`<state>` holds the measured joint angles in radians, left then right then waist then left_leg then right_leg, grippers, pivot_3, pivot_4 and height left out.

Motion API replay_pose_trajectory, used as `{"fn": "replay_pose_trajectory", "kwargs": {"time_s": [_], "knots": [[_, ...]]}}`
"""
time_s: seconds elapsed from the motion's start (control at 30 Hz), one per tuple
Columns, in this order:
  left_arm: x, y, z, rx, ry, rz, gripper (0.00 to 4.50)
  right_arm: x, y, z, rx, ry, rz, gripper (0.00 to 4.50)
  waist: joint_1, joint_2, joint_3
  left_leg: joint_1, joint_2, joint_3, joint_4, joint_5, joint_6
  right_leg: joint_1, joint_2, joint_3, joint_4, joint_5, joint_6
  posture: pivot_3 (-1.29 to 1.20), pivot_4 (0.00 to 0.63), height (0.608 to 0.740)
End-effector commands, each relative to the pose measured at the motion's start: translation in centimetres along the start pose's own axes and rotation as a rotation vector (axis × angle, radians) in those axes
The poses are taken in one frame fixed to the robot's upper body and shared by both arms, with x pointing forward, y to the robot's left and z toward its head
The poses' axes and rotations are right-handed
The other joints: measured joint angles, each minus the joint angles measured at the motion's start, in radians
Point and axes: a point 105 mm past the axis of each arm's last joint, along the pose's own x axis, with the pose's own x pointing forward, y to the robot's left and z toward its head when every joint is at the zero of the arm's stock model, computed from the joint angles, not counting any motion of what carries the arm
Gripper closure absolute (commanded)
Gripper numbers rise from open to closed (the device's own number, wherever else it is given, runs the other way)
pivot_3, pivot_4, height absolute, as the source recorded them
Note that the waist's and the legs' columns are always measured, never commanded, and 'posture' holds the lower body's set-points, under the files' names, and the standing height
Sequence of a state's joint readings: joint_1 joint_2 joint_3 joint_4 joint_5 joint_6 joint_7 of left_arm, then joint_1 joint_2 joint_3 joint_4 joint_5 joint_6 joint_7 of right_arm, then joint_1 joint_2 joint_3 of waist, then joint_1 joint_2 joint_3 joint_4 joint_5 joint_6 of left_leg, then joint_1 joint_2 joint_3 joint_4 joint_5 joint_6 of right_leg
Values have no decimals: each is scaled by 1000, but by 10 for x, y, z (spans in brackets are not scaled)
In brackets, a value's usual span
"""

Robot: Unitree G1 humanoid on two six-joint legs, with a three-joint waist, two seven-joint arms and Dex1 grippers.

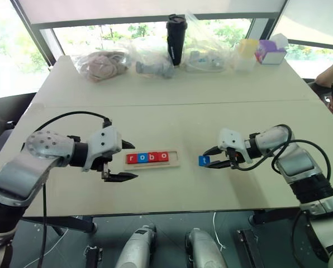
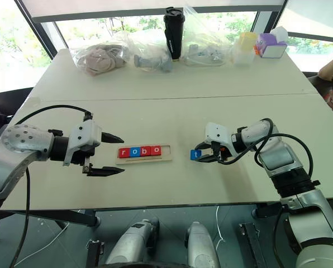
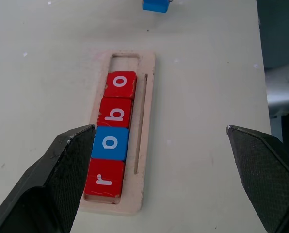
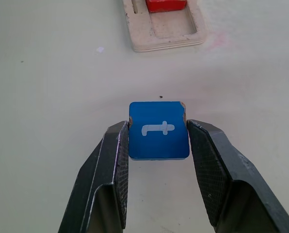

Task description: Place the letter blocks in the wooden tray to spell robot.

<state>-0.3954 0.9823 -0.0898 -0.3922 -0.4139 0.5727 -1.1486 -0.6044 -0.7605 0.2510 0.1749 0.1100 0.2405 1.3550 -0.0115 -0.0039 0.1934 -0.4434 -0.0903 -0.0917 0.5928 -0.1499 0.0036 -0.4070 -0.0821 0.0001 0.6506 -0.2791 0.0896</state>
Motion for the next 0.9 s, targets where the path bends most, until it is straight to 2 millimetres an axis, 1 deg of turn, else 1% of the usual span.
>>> {"fn": "replay_pose_trajectory", "kwargs": {"time_s": [0.03, 0.1, 0.17, 0.37, 0.53, 0.73, 0.9], "knots": [[-8, 7, 6, 40, -8, 43, 0, 1, -11, 27, -58, -59, -30, 2591, -4, 0, 0, 0, 0, 0, 0, 0, 0, 0, 0, 0, 0, 0, 0, 0, 150, 740], [-8, 7, 6, 38, -9, 44, 0, 12, -16, 39, -85, -85, -24, 2591, -7, 0, 0, 0, 0, 0, 0, 0, 0, -1, 0, 1, 1, 0, 0, 0, 150, 740], [-7, 7, 6, 36, -12, 47, 0, 28, -20, 48, -108, -94, -20, 2591, -8, 0, 0, 1, 1, 0, 0, 0, 0, -1, 1, 1, 2, 0, 0, 0, 150, 740], [-7, 6, 5, 23, -18, 64, 0, 50, -25, 57, -137, -98, 1, 2591, 5, 0, 0, 0, -1, 1, 0, 0, 0, -1, 0, 1, 2, 0, 1, 0, 150, 740], [-6, 4, 5, 13, -24, 77, 0, 58, -27, 60, -161, -92, 24, 2591, -3, 0, 0, 1, -1, 1, 1, 0, 0, -1, 1, 1, 3, 2, 2, 0, 150, 740], [-5, 4, 5, 4, -30, 92, 0, 62, -26, 60, -171, -85, 51, 2591, -4, 0, 0, 1, 0, 1, 1, 1, -1, -2, 1, 1, 5, 2, 2, 0, 150, 740], [-3, 6, 8, 7, -48, 109, 0, 69, -22, 60, -164, -87, 80, 2591, -3, 0, 0, 1, 0, 1, 1, 1, -1, -2, 1, 1, 5, 2, 2, 0, 150, 740]]}}
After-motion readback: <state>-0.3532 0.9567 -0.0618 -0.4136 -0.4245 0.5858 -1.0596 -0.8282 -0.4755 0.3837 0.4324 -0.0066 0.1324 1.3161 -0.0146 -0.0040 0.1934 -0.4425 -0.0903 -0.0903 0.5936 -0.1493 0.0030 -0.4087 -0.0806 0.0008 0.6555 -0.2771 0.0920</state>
